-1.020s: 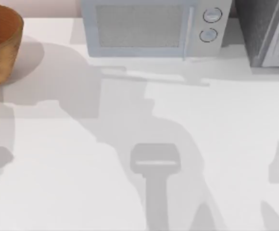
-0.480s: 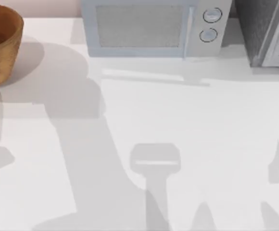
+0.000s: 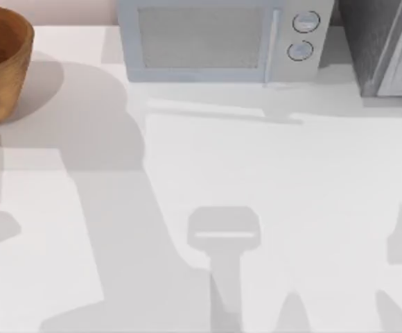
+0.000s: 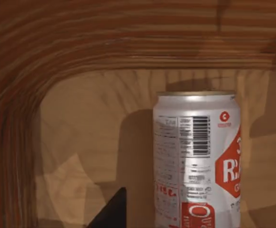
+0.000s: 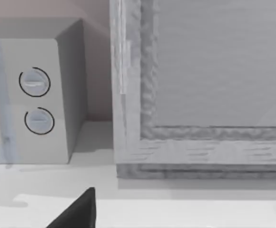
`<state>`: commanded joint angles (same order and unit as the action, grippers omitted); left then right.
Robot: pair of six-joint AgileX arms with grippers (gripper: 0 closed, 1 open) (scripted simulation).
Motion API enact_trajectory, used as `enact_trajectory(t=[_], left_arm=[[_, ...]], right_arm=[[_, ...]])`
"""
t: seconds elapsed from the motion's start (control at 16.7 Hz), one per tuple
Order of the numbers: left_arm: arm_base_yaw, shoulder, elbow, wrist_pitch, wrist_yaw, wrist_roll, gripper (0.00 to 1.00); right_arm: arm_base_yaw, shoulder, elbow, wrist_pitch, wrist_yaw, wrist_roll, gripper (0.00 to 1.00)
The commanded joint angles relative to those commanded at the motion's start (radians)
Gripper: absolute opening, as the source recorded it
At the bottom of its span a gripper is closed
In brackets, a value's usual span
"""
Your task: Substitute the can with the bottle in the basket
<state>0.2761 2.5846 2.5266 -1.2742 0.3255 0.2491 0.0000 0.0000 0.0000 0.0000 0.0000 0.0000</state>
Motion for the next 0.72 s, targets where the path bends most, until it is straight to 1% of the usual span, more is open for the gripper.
enact_trajectory(t=[0.72], left_arm=[[-0.023, 0.077, -0.108, 0.17, -0.008, -0.036, 1.0]], right_arm=[[0.0, 0.0, 0.0, 0.0, 0.0, 0.0, 1.0]])
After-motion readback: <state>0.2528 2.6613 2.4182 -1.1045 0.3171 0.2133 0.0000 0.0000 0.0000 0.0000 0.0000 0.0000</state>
